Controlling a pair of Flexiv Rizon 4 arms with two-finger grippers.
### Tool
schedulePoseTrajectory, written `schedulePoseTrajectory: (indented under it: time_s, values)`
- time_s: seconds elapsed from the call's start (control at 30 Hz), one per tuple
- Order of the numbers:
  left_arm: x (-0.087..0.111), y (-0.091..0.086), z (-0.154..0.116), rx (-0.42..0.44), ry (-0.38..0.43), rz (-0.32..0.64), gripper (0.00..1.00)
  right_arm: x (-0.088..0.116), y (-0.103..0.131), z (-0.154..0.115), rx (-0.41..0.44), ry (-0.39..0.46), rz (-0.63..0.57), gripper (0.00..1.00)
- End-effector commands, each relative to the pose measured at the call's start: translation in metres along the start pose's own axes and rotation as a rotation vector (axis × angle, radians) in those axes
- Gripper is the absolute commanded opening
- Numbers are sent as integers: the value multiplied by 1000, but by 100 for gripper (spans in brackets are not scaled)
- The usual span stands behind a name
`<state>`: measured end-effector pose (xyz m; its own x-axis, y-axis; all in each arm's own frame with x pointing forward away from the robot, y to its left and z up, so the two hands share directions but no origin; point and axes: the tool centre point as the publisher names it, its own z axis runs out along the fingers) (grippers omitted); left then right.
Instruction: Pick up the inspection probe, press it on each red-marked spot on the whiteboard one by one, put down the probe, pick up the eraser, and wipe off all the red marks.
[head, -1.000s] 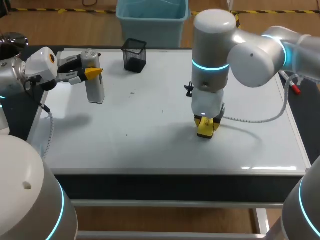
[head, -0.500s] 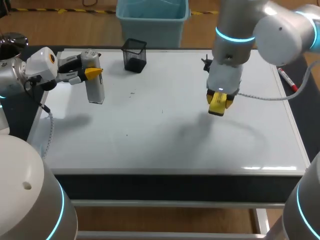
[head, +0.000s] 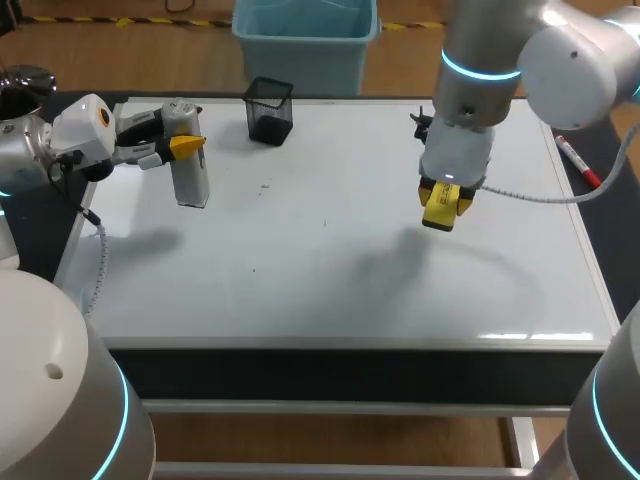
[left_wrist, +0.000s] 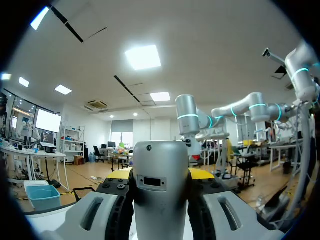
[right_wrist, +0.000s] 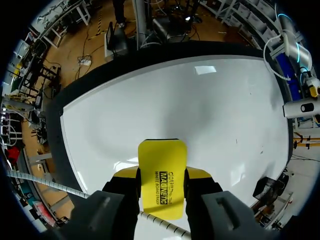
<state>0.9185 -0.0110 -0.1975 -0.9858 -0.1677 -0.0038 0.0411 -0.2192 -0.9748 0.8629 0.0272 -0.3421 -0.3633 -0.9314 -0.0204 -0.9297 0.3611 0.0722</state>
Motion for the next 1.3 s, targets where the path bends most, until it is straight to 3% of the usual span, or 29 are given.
schedulePoseTrajectory:
  time_s: [0.03,0.2,0.47,0.73,0.93,1.3]
  values:
    - [0,-1,0,1,2,1,0,7,-11,2,14,5,-10,0]
    - [0,-1,0,1,2,1,0,5,-57,8,10,-43,-46,0]
    - [0,-1,0,1,2,1,0,-11,-126,23,-13,-4,-147,0]
    - [0,-1,0,1,2,1,0,-42,-181,23,-27,23,-219,0]
    - [0,-1,0,1,2,1,0,-73,-210,23,-10,36,-246,0]
    - [0,-1,0,1,2,1,0,-116,-234,31,-21,60,-292,0]
